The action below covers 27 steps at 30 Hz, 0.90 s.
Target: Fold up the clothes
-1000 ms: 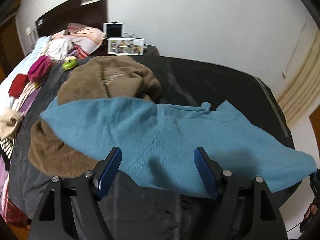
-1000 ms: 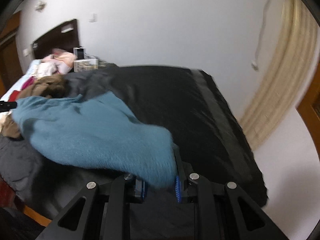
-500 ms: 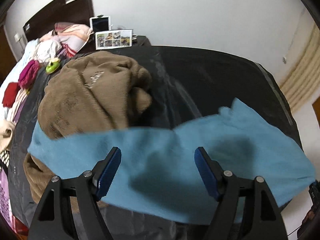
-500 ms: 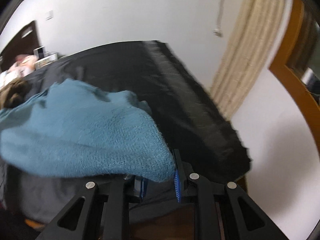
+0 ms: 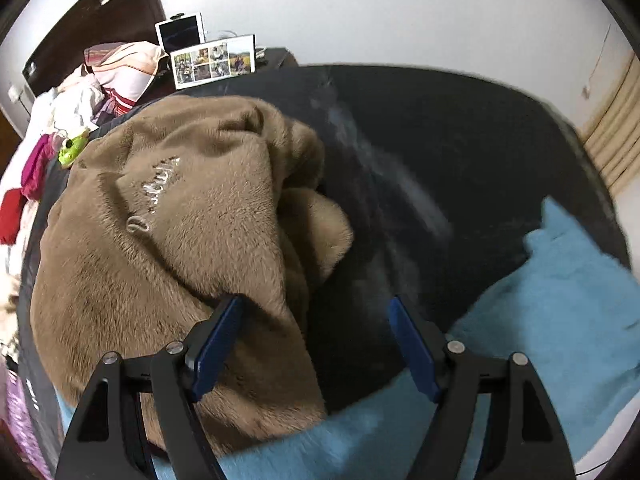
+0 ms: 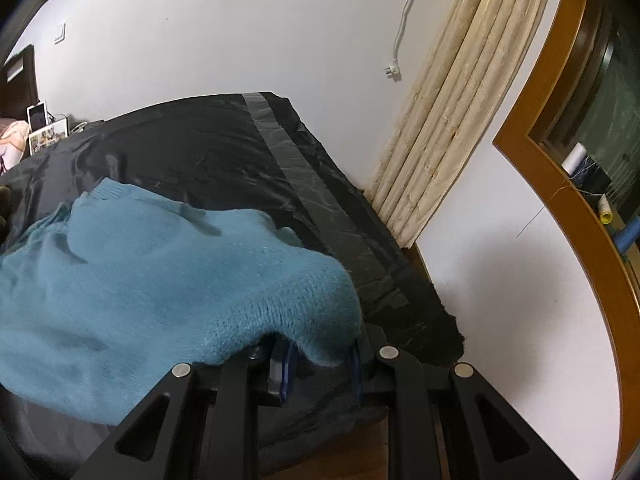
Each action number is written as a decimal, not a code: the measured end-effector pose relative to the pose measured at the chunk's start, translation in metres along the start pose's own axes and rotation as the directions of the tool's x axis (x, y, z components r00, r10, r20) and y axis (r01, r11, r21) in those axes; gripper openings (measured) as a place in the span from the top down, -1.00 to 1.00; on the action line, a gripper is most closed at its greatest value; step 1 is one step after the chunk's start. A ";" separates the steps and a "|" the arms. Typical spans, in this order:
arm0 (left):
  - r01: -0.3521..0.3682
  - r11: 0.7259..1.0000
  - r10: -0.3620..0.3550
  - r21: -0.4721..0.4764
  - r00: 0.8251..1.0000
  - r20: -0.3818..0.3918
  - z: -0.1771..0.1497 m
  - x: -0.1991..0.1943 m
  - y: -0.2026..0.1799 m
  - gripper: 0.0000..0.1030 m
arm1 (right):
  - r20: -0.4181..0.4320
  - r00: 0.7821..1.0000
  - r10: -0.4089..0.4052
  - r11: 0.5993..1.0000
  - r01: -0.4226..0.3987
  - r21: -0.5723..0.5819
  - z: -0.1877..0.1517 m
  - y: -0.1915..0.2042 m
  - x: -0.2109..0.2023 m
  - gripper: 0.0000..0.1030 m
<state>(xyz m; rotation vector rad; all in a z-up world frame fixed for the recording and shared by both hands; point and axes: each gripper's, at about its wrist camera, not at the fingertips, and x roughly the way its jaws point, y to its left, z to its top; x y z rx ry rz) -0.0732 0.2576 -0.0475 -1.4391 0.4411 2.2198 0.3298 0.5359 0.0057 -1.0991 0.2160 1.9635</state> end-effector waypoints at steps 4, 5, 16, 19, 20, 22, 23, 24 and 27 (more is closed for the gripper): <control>-0.041 0.999 0.041 0.011 0.999 -0.030 -0.004 0.018 0.014 -0.54 | 0.007 1.000 0.008 1.000 -0.008 -0.002 0.003 0.012 -0.009 0.57; -0.052 0.999 0.053 0.013 0.998 -0.035 -0.005 0.021 0.019 -0.54 | 0.011 1.000 0.014 1.000 -0.014 -0.010 0.005 0.018 -0.009 0.57; -0.218 0.976 0.215 -0.024 0.973 -0.077 -0.021 0.036 0.108 -0.37 | 0.005 0.993 0.118 0.987 -0.117 -0.107 0.017 0.064 -0.008 0.57; -0.275 0.958 0.267 -0.078 0.958 -0.102 -0.025 0.038 0.144 -0.37 | -0.010 0.987 0.162 0.977 -0.162 -0.140 0.014 0.073 -0.008 0.57; -0.294 0.952 0.284 -0.089 0.953 -0.109 -0.027 0.038 0.154 -0.37 | -0.017 0.985 0.170 0.974 -0.170 -0.148 0.013 0.076 -0.008 0.57; -0.337 0.935 0.323 -0.112 0.938 -0.127 -0.033 0.038 0.177 -0.37 | -0.046 0.980 0.191 0.969 -0.196 -0.150 0.007 0.080 -0.006 0.57; -0.352 0.927 0.335 -0.128 0.932 -0.138 -0.036 0.037 0.187 -0.37 | -0.060 0.978 0.202 0.966 -0.209 -0.150 0.004 0.082 -0.004 0.57; -0.367 0.919 0.347 -0.144 0.926 -0.148 -0.039 0.037 0.197 -0.37 | -0.075 0.974 0.213 0.963 -0.222 -0.150 0.001 0.084 -0.003 0.57; -0.386 0.903 0.357 -0.190 0.918 -0.172 -0.047 0.034 0.218 -0.38 | -0.144 0.950 0.277 0.943 -0.297 -0.148 -0.011 0.081 0.003 0.53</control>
